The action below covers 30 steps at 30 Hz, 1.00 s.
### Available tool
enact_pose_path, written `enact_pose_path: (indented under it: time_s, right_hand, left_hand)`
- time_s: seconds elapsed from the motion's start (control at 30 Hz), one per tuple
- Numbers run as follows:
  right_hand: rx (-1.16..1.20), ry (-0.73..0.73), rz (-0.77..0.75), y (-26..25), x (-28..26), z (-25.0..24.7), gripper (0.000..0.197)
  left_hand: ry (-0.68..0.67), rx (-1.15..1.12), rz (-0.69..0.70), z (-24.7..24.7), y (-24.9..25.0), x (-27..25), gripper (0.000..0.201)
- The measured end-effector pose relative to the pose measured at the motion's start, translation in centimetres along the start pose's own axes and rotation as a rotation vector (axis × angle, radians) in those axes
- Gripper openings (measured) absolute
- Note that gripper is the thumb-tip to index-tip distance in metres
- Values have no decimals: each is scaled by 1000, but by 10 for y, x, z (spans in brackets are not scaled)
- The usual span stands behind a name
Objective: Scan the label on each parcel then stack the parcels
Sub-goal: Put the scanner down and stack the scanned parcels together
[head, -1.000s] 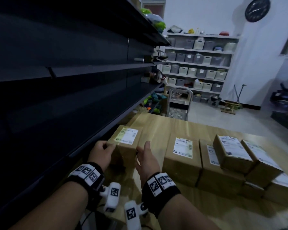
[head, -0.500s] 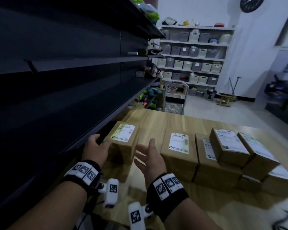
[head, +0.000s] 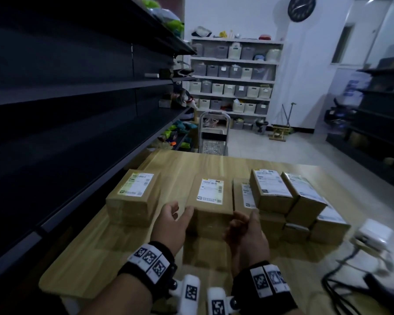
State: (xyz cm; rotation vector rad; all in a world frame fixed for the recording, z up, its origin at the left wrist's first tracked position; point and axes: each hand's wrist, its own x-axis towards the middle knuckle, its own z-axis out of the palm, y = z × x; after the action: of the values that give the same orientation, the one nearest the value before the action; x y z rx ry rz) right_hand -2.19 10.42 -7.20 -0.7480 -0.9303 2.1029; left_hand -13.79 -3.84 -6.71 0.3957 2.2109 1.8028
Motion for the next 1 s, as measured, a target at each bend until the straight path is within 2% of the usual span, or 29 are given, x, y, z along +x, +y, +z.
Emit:
enact_pose_path:
  time_s: [0.2,0.33,0.4,0.43,0.47,0.5,0.57,0.6,0.67,0.73,0.87,0.93,1.0]
  right_hand:
    - [-62,7,-15,-7,1,-12,56]
    - [-228,-55,-31,-9,2,-14,56]
    - [-324,-91,-29,-5,6,-15,83]
    - [-340,-131,44,2,12,-17,96]
    - [-358,-143,64,8,18,-19,100]
    - [-305,-161,68,7,19,-17,93]
    - [-319,-111,-73,3,3,-11,57]
    - [-301,-87,-70,4,1,-11,39]
    - [-336,-91,-79,4,-4,-9,28]
    - [-407,-96,-100,4,-6,-7,20]
    - [-366,-132,-82,5,-10,5,34]
    - [-402,-147,-108,8,-9,10,44]
    - [-434,-154,-115,11,-3,16,56]
  left_hand:
    - [28,12,-66,23,2,12,67]
    - [34,37,-93,30,0,20,51]
    - [48,72,-82,31,0,23,44]
    - [57,89,-76,30,1,23,41]
    - [68,91,-73,29,0,25,38]
    - [75,82,-83,27,-1,25,35]
    - [82,44,-100,21,-3,27,29]
    - [87,19,-108,18,-3,27,23]
    - [95,-28,-123,10,-3,26,13]
    - [97,-42,-117,2,-3,21,11]
    - [68,46,-71,-11,-1,3,9]
    - [100,171,-4,-16,2,1,29]
    - [170,237,75,-28,14,8,37]
